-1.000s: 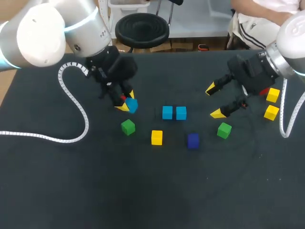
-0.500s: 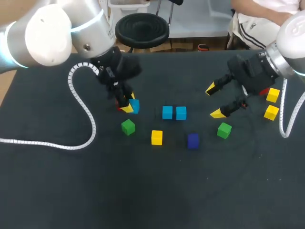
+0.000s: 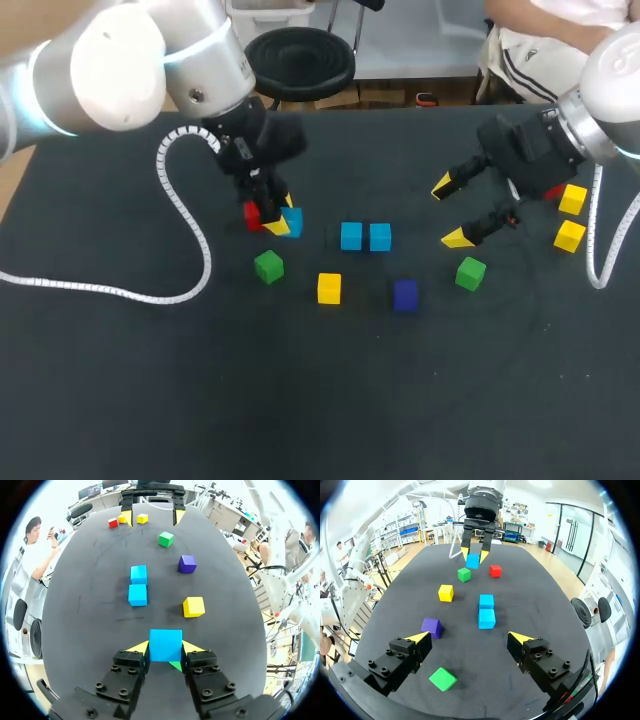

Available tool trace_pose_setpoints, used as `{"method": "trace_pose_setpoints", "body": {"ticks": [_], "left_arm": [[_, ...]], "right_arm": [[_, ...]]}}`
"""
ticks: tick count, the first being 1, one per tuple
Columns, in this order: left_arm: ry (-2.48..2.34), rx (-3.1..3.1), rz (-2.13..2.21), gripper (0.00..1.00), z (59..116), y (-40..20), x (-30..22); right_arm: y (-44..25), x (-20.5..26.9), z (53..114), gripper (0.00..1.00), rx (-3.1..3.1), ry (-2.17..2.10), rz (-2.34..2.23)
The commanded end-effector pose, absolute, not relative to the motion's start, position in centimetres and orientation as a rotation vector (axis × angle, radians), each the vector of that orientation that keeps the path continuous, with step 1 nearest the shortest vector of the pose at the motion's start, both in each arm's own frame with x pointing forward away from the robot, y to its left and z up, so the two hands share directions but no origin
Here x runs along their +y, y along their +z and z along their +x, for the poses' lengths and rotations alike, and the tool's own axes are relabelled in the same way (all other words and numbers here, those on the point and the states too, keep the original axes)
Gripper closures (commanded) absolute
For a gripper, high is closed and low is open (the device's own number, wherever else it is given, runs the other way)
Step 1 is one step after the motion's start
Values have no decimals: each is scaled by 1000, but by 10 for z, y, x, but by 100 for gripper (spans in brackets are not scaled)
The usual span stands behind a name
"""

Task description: Place the blue cubes, place green cubes on the blue cubes, place the yellow cubes on the green cubes, then place the red cubes on the yellow cubes, and place purple cube on the red cubes.

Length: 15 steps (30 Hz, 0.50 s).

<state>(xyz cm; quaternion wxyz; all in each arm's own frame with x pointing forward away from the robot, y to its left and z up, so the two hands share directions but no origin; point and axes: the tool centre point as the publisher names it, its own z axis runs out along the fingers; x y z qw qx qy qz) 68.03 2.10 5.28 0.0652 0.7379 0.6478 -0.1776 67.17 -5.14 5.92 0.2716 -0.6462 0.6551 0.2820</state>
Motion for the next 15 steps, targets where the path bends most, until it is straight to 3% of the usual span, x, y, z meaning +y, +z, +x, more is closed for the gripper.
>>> {"method": "trace_pose_setpoints", "body": {"ticks": [1,15], "left_arm": [[-539,1955,2232,100,682,53,21],[-468,2050,2155,100,680,55,2]], "right_arm": [[59,-52,672,0,1762,761,-1740],[59,-52,672,0,1762,761,-1740]]}}
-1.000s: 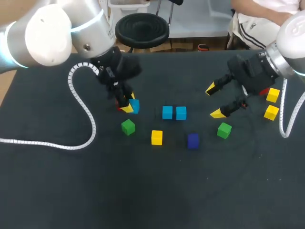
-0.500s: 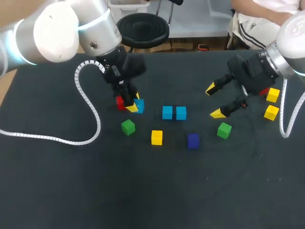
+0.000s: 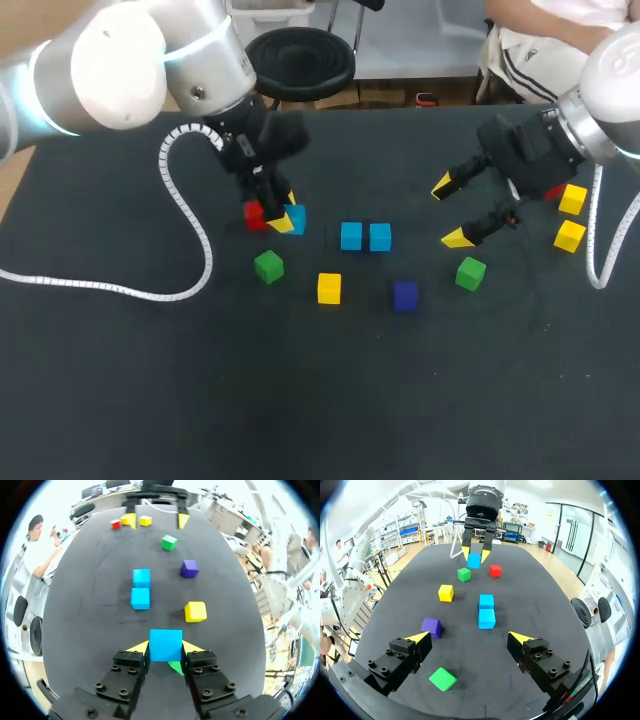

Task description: Place the blue cubes, place green cubes on the blue cubes, place the yellow cubes on the green cubes, then place the red cubes on the yellow cubes, and place purple cube on the red cubes.

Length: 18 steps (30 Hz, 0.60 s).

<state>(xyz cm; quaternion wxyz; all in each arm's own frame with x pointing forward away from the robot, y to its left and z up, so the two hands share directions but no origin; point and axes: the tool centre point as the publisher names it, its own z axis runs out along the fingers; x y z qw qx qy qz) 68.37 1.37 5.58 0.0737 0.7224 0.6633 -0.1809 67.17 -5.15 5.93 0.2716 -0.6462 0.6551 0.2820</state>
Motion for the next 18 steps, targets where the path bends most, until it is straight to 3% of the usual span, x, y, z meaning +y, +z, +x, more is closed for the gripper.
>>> {"method": "trace_pose_setpoints", "body": {"ticks": [1,18], "left_arm": [[-453,2058,2149,100,680,55,-1],[-481,2223,1999,100,668,32,-4]], "right_arm": [[59,-52,672,0,1762,761,-1740],[59,-52,672,0,1762,761,-1740]]}}
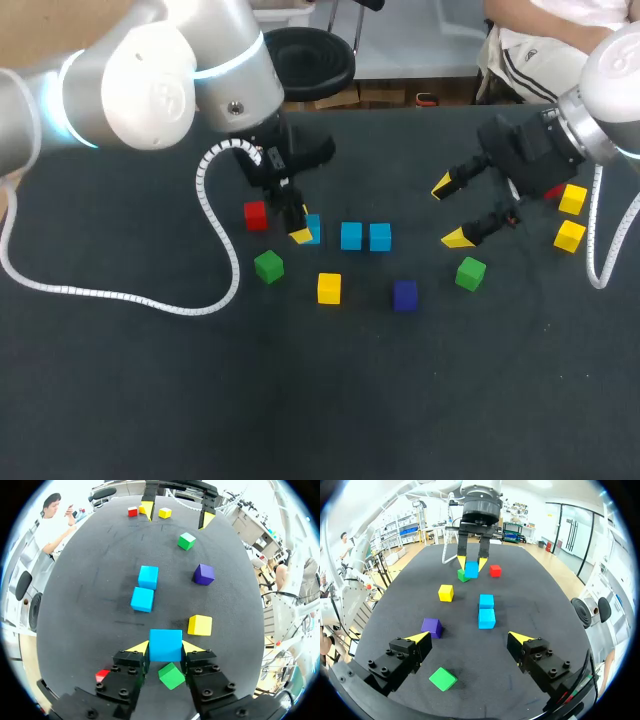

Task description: Place the blue cubes, place green cubes on the blue cubes, place the yellow cubes on the green cubes, then place the red cubes on the yellow cubes, and place purple cube on the red cubes.

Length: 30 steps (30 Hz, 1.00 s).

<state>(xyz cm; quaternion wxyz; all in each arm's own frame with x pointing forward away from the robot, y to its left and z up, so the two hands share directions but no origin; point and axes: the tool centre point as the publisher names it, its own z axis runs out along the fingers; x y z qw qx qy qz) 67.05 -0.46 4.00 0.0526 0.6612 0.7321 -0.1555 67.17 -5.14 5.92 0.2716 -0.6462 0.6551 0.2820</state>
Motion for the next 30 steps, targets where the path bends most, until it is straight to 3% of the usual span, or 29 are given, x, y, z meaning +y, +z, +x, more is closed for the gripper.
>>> {"method": "trace_pose_setpoints", "body": {"ticks": [1,30], "left_arm": [[-479,2224,1998,100,667,31,-6],[-469,2240,1960,100,683,3,-23]], "right_arm": [[59,-52,672,0,1762,761,-1740],[59,-52,672,0,1762,761,-1740]]}}
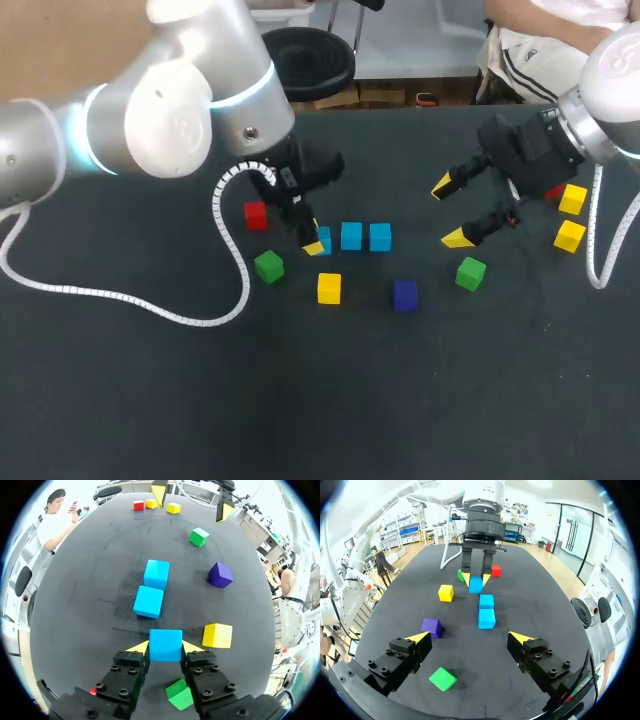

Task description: Place the blue cubes, place green cubes on the blue cubes, place the yellow cubes on the green cubes, then place the red cubes on the yellow cubes, and place purple cube on the red cubes.

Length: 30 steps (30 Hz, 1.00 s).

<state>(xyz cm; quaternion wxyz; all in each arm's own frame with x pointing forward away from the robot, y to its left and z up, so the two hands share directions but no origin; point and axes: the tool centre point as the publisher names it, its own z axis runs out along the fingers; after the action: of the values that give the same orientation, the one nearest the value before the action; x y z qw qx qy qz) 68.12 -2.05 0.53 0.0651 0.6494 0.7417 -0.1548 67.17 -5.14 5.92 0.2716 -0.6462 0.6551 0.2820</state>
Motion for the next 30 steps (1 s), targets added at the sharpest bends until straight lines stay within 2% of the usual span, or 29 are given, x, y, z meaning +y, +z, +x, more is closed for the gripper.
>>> {"method": "trace_pose_setpoints", "body": {"ticks": [1,30], "left_arm": [[-469,2238,1960,100,683,3,-23],[-478,2229,1955,100,694,-6,-24]], "right_arm": [[59,-52,672,0,1762,761,-1740],[59,-52,672,0,1762,761,-1740]]}}
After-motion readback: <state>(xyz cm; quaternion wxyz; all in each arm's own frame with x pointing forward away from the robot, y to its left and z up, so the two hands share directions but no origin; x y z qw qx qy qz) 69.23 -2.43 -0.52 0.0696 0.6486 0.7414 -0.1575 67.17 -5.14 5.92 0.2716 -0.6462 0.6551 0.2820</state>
